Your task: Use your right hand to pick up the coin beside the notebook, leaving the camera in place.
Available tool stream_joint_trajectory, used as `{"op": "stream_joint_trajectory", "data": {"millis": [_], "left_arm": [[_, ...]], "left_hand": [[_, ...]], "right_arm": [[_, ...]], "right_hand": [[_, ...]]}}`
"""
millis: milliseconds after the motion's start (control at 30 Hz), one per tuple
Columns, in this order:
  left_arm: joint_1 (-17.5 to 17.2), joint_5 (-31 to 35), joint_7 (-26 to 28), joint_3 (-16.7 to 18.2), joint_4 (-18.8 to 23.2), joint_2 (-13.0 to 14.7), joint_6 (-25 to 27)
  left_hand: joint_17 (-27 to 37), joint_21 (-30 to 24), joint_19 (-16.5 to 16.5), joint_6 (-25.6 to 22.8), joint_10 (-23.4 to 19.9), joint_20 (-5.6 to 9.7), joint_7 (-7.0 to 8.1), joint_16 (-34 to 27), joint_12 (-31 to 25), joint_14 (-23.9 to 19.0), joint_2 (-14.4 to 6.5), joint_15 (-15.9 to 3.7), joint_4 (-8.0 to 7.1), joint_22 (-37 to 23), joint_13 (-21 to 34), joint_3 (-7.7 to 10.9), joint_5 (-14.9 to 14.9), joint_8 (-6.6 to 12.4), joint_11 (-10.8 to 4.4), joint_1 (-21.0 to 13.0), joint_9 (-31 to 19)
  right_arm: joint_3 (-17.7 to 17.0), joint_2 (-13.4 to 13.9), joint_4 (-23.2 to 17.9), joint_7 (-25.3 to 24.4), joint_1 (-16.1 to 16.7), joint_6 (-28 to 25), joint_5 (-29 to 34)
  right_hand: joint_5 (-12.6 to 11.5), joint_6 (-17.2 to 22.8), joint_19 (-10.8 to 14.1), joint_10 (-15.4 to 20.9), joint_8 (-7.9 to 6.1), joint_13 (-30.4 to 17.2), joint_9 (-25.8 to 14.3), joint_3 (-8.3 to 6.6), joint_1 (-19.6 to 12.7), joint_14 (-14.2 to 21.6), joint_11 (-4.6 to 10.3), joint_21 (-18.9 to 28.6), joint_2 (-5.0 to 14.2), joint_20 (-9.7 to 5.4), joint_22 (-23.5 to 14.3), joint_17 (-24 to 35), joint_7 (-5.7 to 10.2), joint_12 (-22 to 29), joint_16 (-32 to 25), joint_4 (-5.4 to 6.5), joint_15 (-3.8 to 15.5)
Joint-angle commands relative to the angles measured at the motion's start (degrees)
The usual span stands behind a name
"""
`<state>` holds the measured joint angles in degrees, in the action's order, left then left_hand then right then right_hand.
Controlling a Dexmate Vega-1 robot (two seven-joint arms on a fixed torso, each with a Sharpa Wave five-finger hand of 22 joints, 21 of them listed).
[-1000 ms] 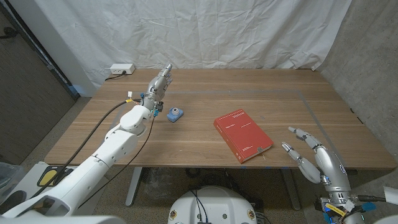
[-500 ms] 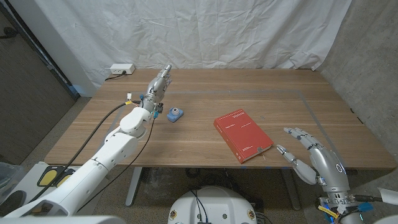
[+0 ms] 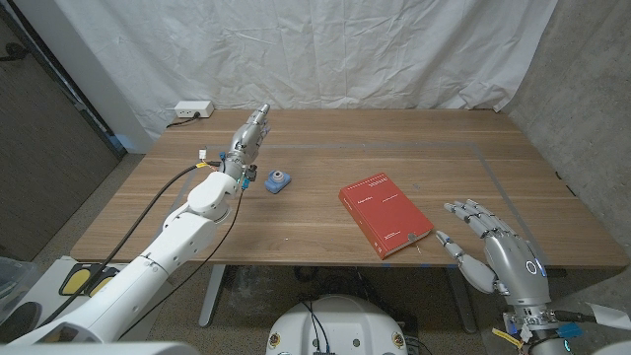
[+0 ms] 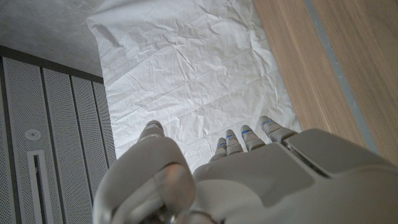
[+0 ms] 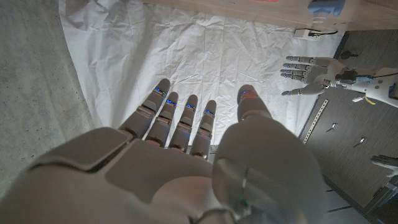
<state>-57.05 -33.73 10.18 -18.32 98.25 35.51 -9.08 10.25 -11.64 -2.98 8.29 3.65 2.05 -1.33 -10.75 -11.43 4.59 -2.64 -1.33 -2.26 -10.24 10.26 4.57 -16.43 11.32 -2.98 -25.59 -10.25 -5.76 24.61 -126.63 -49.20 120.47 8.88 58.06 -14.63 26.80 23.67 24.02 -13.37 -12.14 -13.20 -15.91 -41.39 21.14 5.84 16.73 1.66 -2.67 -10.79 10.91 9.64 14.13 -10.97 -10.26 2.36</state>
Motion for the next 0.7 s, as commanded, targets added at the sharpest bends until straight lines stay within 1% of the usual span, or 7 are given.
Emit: {"op": "stream_joint_trajectory", "data": {"millis": [33, 133, 200, 300, 333, 467, 700], "left_arm": [[-0.6, -0.1, 0.0, 0.6, 0.2, 0.2, -0.3], [-0.5, -0.2, -0.4, 0.6, -0.1, 0.2, -0.6], [-0.4, -0.3, -0.5, 0.7, -0.4, 0.2, -0.9], [-0.3, -0.3, -0.5, 0.8, -0.7, 0.1, -0.8], [-0.2, -0.5, -0.7, 0.8, -1.0, 0.0, -1.0], [-0.1, -0.6, -0.7, 0.7, -1.2, 0.0, -0.9], [0.0, -0.4, -0.5, 0.9, -1.2, 0.1, -0.8]], "left_hand": [[0.3, 0.1, -0.7, 0.1, 0.3, 2.6, 0.19, 0.0, 0.1, 0.2, -0.1, 0.37, 0.22, -0.2, 0.3, -0.07, 0.0, -0.27, -0.38, -0.7, -0.3], [0.3, 0.1, -0.7, 0.1, 0.3, 2.56, 0.17, 0.0, 0.1, 0.2, -0.1, 0.38, 0.23, -0.2, 0.3, -0.08, 0.0, -0.26, -0.36, -0.7, -0.3], [0.3, 0.1, -0.7, 0.1, 0.3, 2.5, 0.17, 0.0, 0.1, 0.1, -0.1, 0.39, 0.23, -0.2, 0.3, -0.09, 0.0, -0.27, -0.16, -0.7, -0.3], [0.3, 0.1, -0.7, 0.1, 0.3, 2.48, 0.27, 0.0, 0.1, 0.2, -0.1, 0.42, 0.23, -0.2, 0.3, -0.11, 0.1, -0.27, -0.3, -0.7, -0.3], [0.3, 0.1, -0.8, 0.1, 0.4, 2.4, 0.25, 0.0, 0.1, 0.2, -0.1, 0.43, 0.23, -0.2, 0.3, -0.11, 0.1, -0.28, -0.36, -0.7, -0.3], [0.3, 0.1, -0.8, 0.1, 0.5, 2.28, 0.23, 0.1, 0.1, 0.3, -0.2, 0.53, 0.23, -0.2, 0.3, -0.14, 0.1, -0.27, -0.36, -0.7, -0.3], [0.3, 0.1, -0.8, 0.2, 0.5, 2.18, 0.24, 0.1, 0.1, 0.4, -0.2, 0.63, 0.23, -0.2, 0.3, -0.19, 0.2, -0.29, -0.35, -0.7, -0.3]], "right_arm": [[4.5, 4.3, -1.3, -2.6, -0.7, -12.7, 4.9], [5.5, 5.4, -1.6, -2.7, -1.0, -15.2, 5.6], [6.3, 5.9, -1.8, -2.6, -1.3, -17.1, 6.1], [7.4, 7.1, -2.3, -1.8, -1.8, -19.7, 7.0], [7.8, 7.2, -2.3, -1.8, -2.0, -20.8, 7.3], [8.9, 8.7, -2.4, -2.0, -2.5, -22.9, 7.2], [10.4, 11.3, -2.5, -1.6, -3.1, -26.2, 7.1]], "right_hand": [[-0.3, -0.9, -0.5, -1.0, -0.29, -0.3, -0.5, -0.69, -1.6, -0.6, 0.06, -0.2, 0.0, -1.52, -0.3, 0.1, 0.09, -0.3, 0.3, -0.09, 3.79], [-0.4, -1.2, -0.8, -1.8, -0.43, -0.4, -0.8, -0.95, -2.6, -0.8, 0.43, -0.4, -0.2, -1.34, -0.3, 0.1, 0.3, -0.6, 0.3, -0.1, 3.98], [-0.6, -1.9, -1.1, -2.2, -0.37, -0.5, -1.1, -1.31, -3.6, -1.1, 0.66, -0.6, -0.08, -0.66, -0.4, 0.2, 0.4, -0.7, 0.4, -0.13, 4.19], [-0.8, -2.5, -1.7, -2.6, -0.57, -0.6, -1.6, -2.07, -5.6, -1.5, 0.74, -0.8, 0.34, 0.16, -0.6, 0.2, 0.61, -0.7, 0.4, -0.17, 4.53], [-0.9, -2.7, -1.8, -2.8, -0.65, -0.7, -1.7, -2.26, -6.1, -1.6, 1.22, -0.8, 0.43, 0.26, -0.6, 0.2, 0.8, -0.8, 0.3, -0.14, 4.7], [-1.0, -3.0, -2.1, -3.2, -0.79, -0.7, -2.0, -2.52, -6.9, -1.7, 1.44, -0.9, 0.45, 0.32, -0.7, 0.2, 0.95, -0.9, 0.3, -0.06, 4.84], [-1.1, -2.8, -2.4, -3.9, -1.34, -0.8, -2.5, -2.67, -7.8, -2.1, 1.27, -1.0, 0.23, 0.24, -0.9, 0.3, 1.43, -1.1, 0.3, 0.11, 5.25]]}}
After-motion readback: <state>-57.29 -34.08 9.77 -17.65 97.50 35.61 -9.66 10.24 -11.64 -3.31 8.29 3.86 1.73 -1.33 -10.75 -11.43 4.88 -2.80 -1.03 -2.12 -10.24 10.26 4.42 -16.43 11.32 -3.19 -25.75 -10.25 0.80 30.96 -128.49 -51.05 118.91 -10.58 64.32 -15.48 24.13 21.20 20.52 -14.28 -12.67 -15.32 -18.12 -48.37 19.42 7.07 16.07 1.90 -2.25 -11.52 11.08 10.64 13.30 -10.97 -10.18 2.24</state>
